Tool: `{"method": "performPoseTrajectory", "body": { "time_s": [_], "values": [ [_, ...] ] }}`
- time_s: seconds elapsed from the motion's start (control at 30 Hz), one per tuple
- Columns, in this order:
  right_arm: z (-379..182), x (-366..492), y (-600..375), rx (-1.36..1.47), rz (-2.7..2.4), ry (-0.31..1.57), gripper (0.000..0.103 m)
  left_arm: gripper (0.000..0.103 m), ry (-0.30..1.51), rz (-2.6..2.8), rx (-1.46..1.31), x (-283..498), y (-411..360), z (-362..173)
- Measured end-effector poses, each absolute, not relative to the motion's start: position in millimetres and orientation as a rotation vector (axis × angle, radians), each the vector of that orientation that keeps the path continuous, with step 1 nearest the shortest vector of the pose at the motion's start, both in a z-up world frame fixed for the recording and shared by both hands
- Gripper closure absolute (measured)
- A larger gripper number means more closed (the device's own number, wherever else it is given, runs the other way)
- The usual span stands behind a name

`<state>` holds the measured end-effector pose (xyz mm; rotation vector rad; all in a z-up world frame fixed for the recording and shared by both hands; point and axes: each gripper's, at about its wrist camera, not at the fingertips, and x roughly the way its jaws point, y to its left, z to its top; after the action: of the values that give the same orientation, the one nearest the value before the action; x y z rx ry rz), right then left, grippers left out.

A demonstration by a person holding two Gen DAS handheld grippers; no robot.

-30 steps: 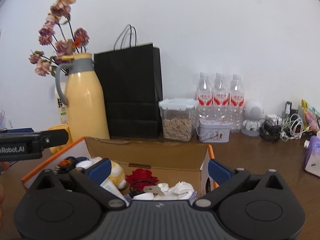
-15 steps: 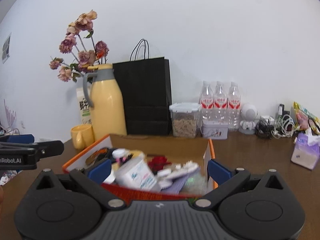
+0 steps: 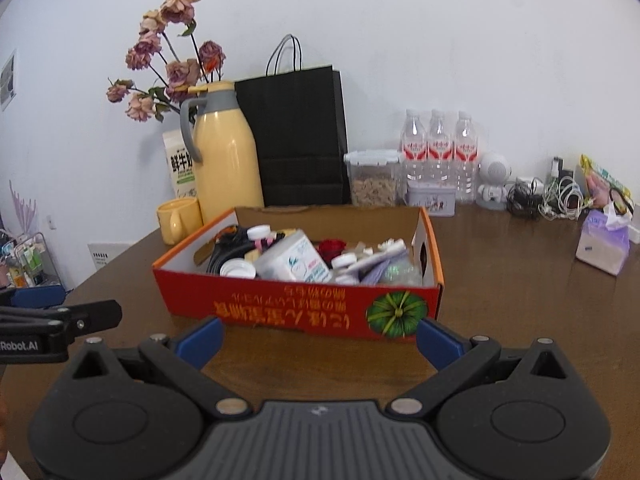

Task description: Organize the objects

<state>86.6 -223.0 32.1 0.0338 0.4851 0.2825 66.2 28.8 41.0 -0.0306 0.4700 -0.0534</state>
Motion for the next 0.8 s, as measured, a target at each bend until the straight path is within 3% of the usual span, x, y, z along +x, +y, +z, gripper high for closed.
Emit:
{"method": "performPoseTrajectory", "body": {
  "time_s": [0.8],
  "values": [
    [26.9,86.7,-222.4,0.033,0.278,0.515,0.0,0.0,0.499,-0.053,-0.03,65.2,26.3,33.8]
  ]
}}
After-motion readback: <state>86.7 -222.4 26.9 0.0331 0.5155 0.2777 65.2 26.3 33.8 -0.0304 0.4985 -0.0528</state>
